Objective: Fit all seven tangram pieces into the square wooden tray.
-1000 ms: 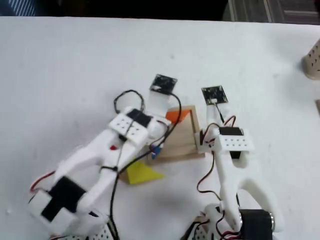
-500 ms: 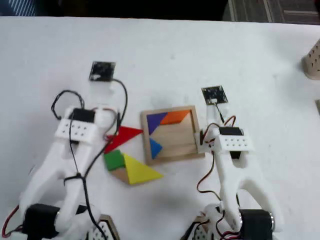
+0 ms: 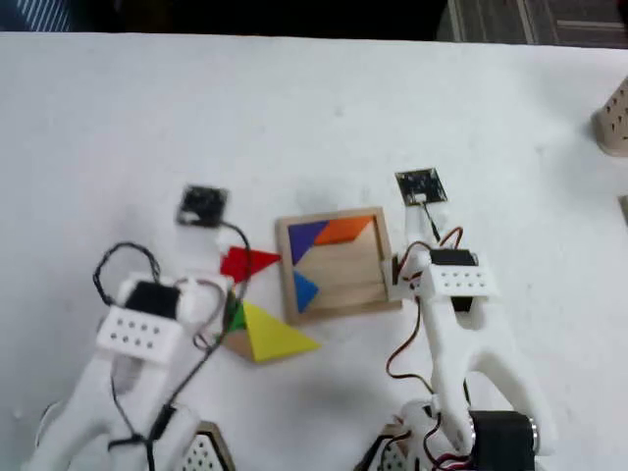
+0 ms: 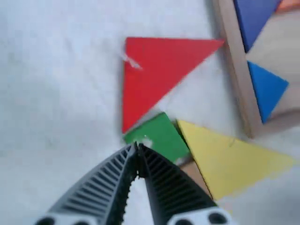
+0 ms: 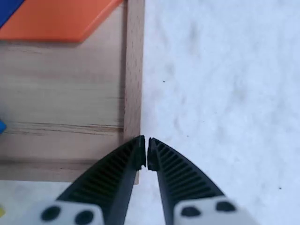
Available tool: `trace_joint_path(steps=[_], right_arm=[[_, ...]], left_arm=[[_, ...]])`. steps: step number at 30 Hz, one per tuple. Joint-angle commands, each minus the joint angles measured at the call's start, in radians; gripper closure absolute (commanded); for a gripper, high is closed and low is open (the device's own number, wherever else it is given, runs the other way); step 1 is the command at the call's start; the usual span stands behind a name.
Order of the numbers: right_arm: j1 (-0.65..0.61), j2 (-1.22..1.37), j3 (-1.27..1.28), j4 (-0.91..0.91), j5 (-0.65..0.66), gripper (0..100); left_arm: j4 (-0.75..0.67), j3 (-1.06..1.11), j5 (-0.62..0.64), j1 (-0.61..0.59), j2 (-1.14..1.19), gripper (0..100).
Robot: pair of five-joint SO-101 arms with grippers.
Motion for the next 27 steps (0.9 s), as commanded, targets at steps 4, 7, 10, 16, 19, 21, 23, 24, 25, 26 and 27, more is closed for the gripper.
trace_joint_path(steps=[4,7,10,16,19,21,23,24,25,26,27], right_arm=[[-0.022,-0.036,-0.026,-0.021,0.009,98.1],[-0.022,-0.036,-0.026,-0.021,0.009,98.1],[-0.022,-0.036,-0.026,-0.022,0.009,98.1],[-0.022,-0.036,-0.025,-0.036,0.009,98.1],[-0.022,-0.036,-0.025,-0.038,0.009,98.1],[-0.022,-0.036,-0.025,-0.039,0.009,98.1],[-0.022,-0.036,-0.025,-0.039,0.009,98.1],[-0.022,-0.036,-0.023,-0.039,0.009,98.1],[-0.022,-0.036,-0.023,-0.039,0.009,98.1],[-0.022,-0.036,-0.023,-0.039,0.009,98.1],[-0.022,-0.036,-0.023,-0.039,0.009,98.1]], left_arm=[[0.051,0.078,-0.153,0.157,-0.137,98],[0.061,0.078,-0.152,0.185,-0.131,89],[0.127,0.075,-0.15,0.265,-0.122,76],[0.153,0.074,-0.157,0.335,-0.114,79],[0.153,0.074,-0.158,0.309,-0.114,87],[0.153,0.074,-0.16,0.26,-0.114,88],[0.15,0.074,-0.19,0.219,-0.113,85],[0.15,0.074,-0.206,0.208,-0.113,82],[0.15,0.074,-0.207,0.205,-0.113,79],[0.15,0.074,-0.201,0.203,-0.113,76],[0.15,0.074,-0.199,0.205,-0.113,73]])
